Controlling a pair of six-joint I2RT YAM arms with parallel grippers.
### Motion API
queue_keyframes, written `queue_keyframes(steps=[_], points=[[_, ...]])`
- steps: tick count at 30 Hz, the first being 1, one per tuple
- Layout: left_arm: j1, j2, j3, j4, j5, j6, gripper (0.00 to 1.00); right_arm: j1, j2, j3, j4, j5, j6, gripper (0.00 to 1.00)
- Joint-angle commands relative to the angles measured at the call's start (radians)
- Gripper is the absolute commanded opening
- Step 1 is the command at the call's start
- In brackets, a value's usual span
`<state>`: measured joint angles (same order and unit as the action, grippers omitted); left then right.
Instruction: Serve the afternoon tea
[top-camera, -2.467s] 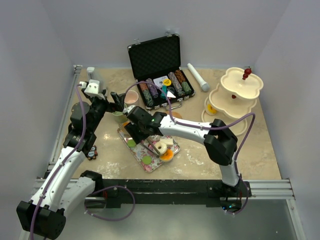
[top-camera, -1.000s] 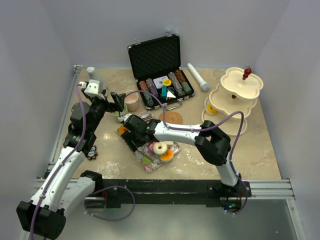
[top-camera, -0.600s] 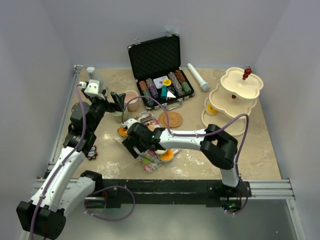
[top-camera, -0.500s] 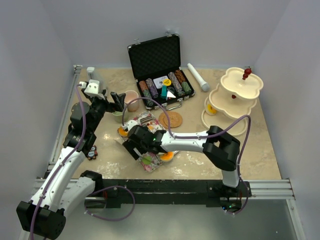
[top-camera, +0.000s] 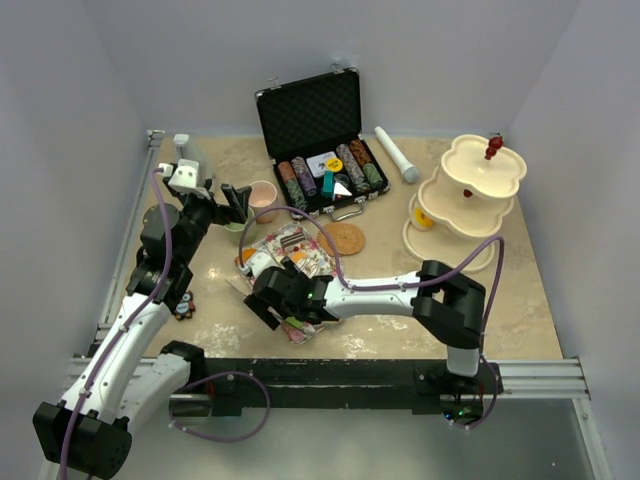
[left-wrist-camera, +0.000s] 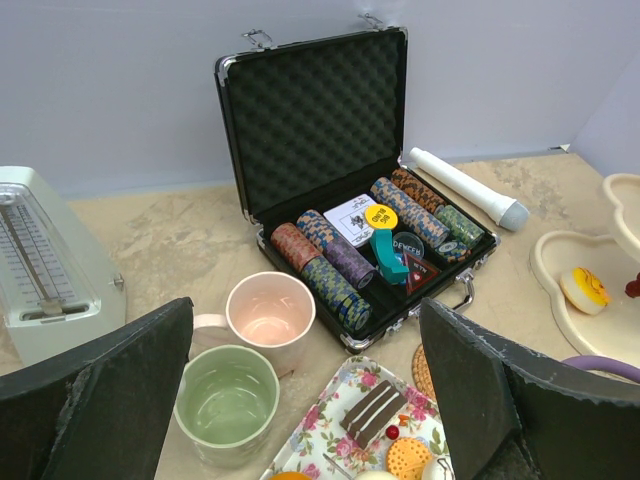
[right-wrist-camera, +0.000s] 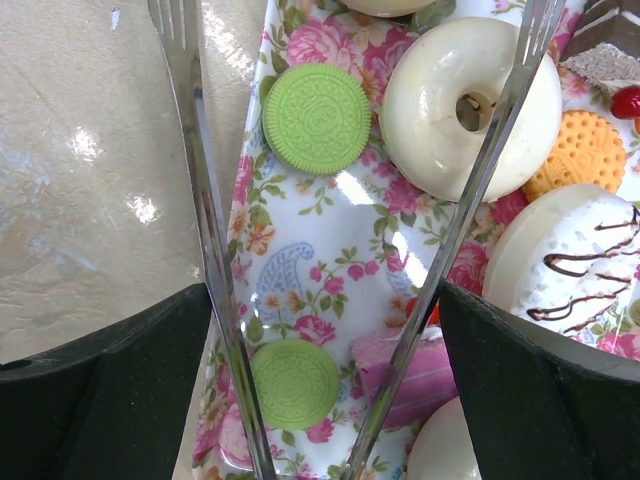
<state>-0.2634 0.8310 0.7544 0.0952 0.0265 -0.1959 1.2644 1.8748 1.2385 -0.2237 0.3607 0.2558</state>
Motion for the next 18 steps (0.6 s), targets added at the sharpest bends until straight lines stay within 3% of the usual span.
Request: queue_keyframes(steps=[1,18], points=[[-0.004,-0.010,-0.006,0.032,0.009,0.006,1.00,0.030,-0.008,-0.002,0.011,0.069,-0.013,0.98],[-0.004,-0.006,-0.004,0.032,0.009,0.006,1.00,0.078,0.046,-0.034,0.000,0.110,0.023,0.98]])
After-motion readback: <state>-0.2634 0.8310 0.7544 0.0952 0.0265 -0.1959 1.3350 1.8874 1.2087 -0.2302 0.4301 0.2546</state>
